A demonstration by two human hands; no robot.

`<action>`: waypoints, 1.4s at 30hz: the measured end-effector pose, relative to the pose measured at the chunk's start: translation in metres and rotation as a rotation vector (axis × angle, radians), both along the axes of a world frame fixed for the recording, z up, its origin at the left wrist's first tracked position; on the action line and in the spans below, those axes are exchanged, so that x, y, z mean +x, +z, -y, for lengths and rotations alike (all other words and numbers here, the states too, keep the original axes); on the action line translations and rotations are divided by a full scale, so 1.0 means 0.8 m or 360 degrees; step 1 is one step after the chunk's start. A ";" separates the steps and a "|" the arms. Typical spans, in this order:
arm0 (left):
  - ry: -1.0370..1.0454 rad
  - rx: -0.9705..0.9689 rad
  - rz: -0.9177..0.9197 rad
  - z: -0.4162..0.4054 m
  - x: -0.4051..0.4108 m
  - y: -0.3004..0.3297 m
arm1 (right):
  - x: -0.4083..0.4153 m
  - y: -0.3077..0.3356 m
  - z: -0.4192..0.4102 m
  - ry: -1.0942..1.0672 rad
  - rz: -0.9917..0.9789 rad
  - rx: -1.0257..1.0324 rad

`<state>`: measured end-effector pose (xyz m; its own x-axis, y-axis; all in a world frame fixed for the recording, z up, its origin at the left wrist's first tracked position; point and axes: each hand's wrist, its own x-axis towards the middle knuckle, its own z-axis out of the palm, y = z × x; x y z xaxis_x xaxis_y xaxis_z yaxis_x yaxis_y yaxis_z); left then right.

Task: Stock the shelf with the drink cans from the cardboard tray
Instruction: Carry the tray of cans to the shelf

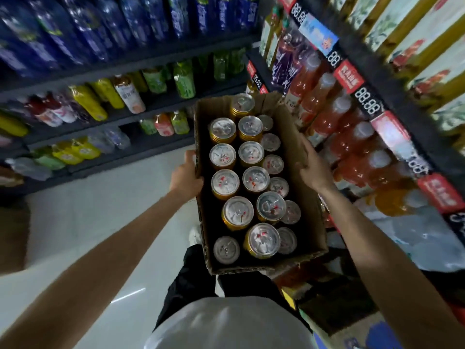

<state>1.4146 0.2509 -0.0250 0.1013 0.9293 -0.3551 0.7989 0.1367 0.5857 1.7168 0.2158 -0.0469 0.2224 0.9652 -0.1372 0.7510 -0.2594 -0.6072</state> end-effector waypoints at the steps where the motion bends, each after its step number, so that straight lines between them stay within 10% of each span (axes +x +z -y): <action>1: 0.0032 -0.0003 0.0013 0.001 0.008 -0.002 | 0.006 -0.003 -0.008 0.0039 -0.0038 0.0010; 42: 0.0207 -0.0081 0.0128 0.022 0.051 -0.048 | 0.036 -0.056 -0.081 0.0145 0.0250 -0.0045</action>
